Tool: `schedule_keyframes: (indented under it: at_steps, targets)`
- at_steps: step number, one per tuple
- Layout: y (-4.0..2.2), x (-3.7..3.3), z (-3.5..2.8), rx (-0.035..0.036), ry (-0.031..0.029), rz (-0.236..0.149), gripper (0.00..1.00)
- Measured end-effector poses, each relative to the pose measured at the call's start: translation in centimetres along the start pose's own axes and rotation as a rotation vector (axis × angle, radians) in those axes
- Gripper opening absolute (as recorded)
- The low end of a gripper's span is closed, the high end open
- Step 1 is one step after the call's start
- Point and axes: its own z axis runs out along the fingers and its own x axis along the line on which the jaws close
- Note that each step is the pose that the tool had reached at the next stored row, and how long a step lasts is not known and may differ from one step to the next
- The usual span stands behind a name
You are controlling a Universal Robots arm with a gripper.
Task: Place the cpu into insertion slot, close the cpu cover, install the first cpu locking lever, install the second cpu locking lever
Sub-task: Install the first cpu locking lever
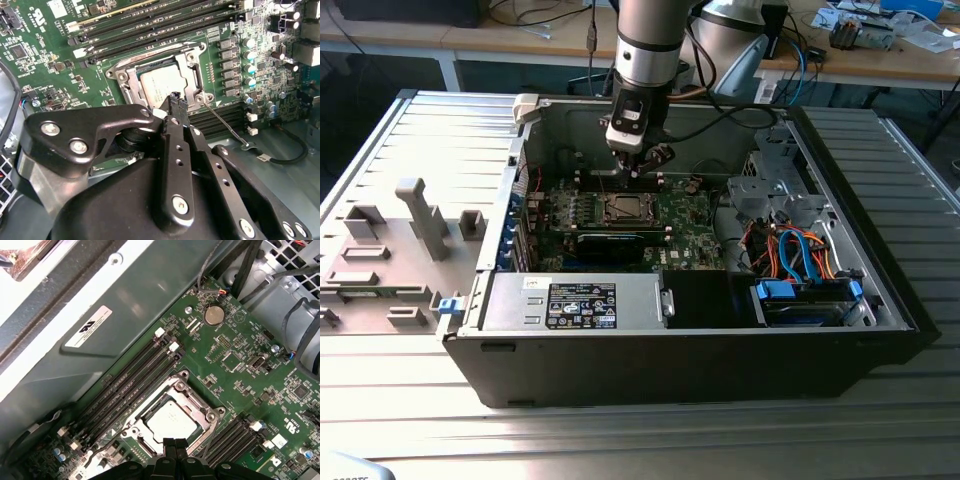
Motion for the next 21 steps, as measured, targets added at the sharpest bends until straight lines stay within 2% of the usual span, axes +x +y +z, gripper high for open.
schedule_keyframes:
  at_steps: [21]
  targets:
    - [0.00,0.00,0.00,0.0022,-0.0021,-0.052,0.11]
